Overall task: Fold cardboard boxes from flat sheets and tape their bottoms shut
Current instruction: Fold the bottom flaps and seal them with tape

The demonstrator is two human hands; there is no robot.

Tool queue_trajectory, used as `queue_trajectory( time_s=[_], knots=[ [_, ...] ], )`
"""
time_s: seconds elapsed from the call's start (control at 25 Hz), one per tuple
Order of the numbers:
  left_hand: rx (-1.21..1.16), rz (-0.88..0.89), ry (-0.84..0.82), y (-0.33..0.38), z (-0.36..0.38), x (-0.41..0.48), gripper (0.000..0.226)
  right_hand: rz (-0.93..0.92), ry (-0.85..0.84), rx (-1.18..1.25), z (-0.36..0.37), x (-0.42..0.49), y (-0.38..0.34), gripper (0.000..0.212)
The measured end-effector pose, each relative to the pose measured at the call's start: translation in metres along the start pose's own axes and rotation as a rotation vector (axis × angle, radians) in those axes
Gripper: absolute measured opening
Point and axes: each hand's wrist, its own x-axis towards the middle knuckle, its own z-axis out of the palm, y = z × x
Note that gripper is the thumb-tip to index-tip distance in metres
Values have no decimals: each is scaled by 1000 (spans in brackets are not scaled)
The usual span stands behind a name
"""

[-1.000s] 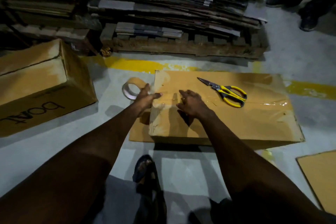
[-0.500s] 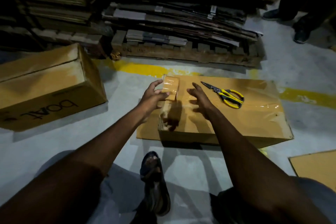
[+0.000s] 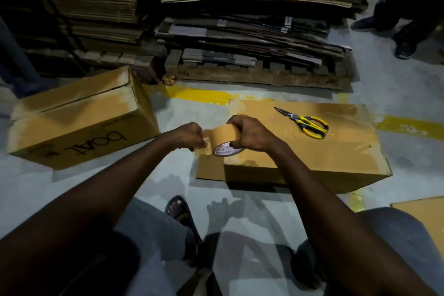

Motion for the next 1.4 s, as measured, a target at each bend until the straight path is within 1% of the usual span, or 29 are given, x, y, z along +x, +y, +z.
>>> queue_trajectory(
  time_s=[0.04, 0.08, 0.16, 0.24, 0.32, 0.44, 0.48, 0.56, 0.6, 0.64, 0.68, 0.72, 0.76, 0.88, 1.0, 1.04, 1.08, 1.12, 1.16, 1.24, 1.28, 1.4],
  knots=[
    [107, -29, -3, 4, 1, 10, 22, -40, 19, -123, 5, 6, -3, 53],
    [179, -53, -12, 10, 2, 18, 24, -56, 34, -180, 9, 12, 0, 55],
    [238, -71, -15, 16, 1, 33, 27, -68, 72, -191, 17, 19, 13, 56],
    [242, -61, -13, 16, -3, 44, 27, -58, 116, -156, 23, 21, 31, 56],
    [69, -42, -5, 10, -8, 59, 21, -14, 175, -115, 27, 23, 45, 55],
    [-311, 25, 29, 3, -10, 89, 4, 76, 269, -13, 28, 33, 63, 56],
    [-420, 32, 59, 3, -11, 101, 6, 99, 291, 31, 27, 39, 68, 56],
    [-588, 4, 128, 7, -11, 130, 20, 145, 336, 107, 25, 55, 77, 57],
    [-635, -19, 166, 10, -11, 144, 22, 176, 359, 142, 26, 64, 82, 59],
    [-653, -32, 209, 13, -11, 159, 19, 211, 379, 175, 27, 73, 88, 63],
    [-643, -27, 252, 16, -13, 175, 15, 236, 388, 207, 29, 81, 94, 65],
    [-615, -5, 293, 18, -16, 191, 18, 251, 390, 241, 31, 88, 99, 65],
    [-577, 29, 322, 19, -20, 208, 22, 260, 387, 285, 34, 96, 105, 61],
    [-411, 151, 319, 29, -31, 249, 25, 265, 356, 470, 42, 117, 123, 28],
    [-213, 258, 301, 44, -37, 292, 10, 268, 358, 633, 48, 142, 130, 16],
    [-153, 290, 318, 47, -39, 306, 9, 271, 367, 664, 51, 148, 129, 23],
    [-99, 305, 330, 48, -40, 320, 11, 285, 382, 688, 55, 152, 130, 36],
    [-44, 316, 331, 47, -41, 330, 12, 305, 398, 712, 60, 155, 132, 43],
    [6, 327, 326, 45, -41, 339, 13, 319, 407, 743, 65, 157, 135, 42],
    [93, 350, 315, 42, -39, 349, 14, 312, 405, 821, 72, 159, 137, 29],
    [121, 354, 303, 41, -37, 352, 14, 297, 420, 838, 74, 160, 137, 27],
    [189, 340, 280, 35, -30, 361, 14, 273, 458, 835, 80, 162, 137, 30]
  ],
)
